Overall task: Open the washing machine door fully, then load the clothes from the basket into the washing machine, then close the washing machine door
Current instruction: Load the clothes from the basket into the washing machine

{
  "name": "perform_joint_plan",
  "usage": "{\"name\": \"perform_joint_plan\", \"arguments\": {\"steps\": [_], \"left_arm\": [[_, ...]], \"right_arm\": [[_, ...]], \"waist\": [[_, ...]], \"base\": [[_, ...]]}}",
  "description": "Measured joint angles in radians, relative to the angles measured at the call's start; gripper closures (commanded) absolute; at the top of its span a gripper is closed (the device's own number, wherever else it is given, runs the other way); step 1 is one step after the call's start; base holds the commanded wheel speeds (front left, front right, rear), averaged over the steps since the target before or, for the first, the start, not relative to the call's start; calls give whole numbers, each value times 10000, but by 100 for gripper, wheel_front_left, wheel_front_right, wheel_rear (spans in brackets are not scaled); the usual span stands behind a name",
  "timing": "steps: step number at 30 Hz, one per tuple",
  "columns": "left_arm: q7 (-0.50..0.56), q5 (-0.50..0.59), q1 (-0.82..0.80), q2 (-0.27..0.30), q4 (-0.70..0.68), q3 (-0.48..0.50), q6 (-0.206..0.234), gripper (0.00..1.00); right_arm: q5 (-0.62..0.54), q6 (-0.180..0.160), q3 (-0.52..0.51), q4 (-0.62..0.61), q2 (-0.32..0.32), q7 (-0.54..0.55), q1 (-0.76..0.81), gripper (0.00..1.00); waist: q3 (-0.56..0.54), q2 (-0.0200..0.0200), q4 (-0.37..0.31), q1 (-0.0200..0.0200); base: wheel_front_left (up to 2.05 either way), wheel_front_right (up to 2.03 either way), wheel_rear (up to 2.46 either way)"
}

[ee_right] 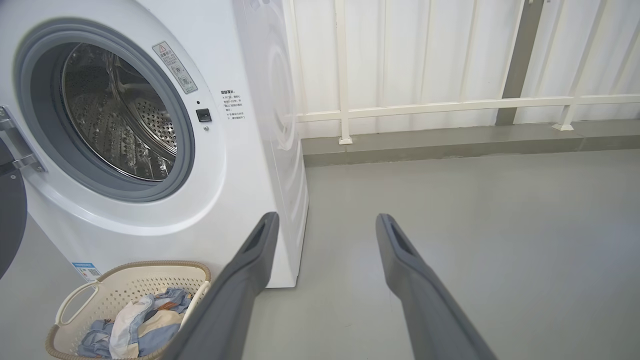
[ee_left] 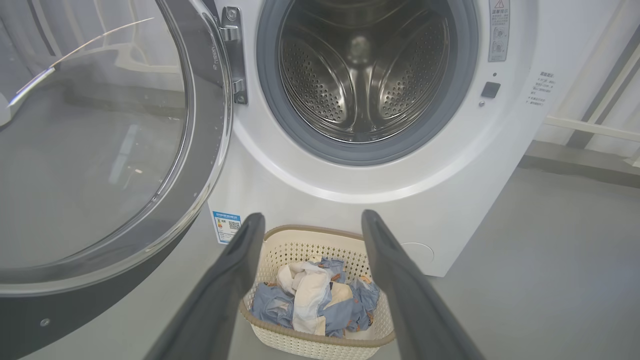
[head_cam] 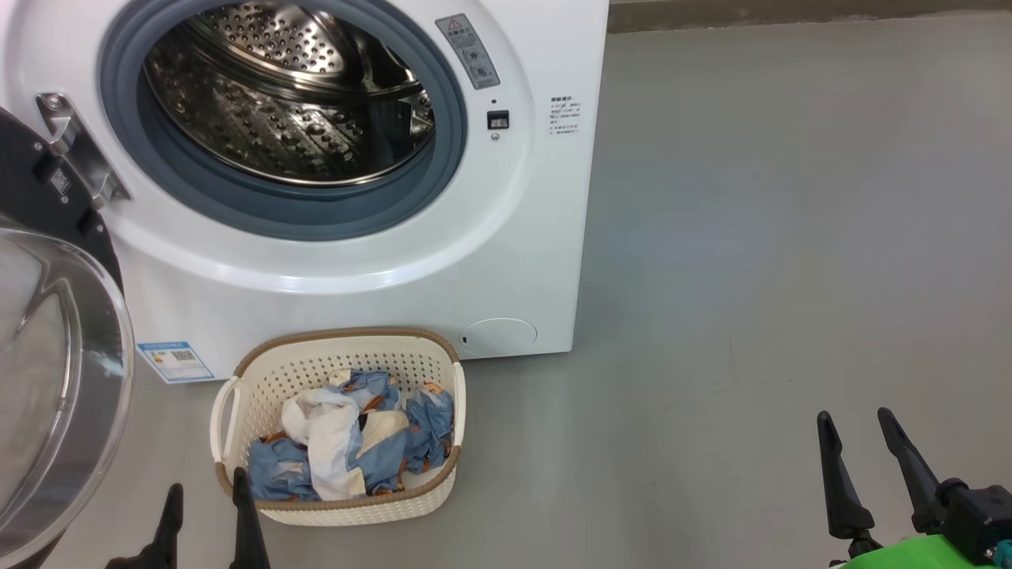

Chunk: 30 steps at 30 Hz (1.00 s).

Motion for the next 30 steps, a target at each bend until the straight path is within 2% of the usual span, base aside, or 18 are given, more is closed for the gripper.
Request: {"name": "perform_joint_plan", "arguments": {"steps": [8, 14, 28, 30], "left_arm": [[0, -88, 44, 0, 113, -29, -13, 0], [0, 184, 44, 0, 194, 84, -192, 0], [0, 182, 42, 0, 249, 136, -167, 0], [0, 263, 38, 0, 226, 138, -61, 0]], "right_arm": [[0, 0, 21, -2, 4, -2, 2, 0], [0, 0, 38, -4, 12, 0, 2, 0], [8, 0, 50, -2, 8, 0, 0, 0], [17, 0, 50, -2, 6, 0, 0, 0]], "waist": [[49, 0, 30, 0], [100, 0, 48, -1], [187, 0, 68, 0], [201, 0, 77, 0]], "base": [[0, 0, 0], [30, -30, 0], [94, -115, 22], [54, -72, 18]]}}
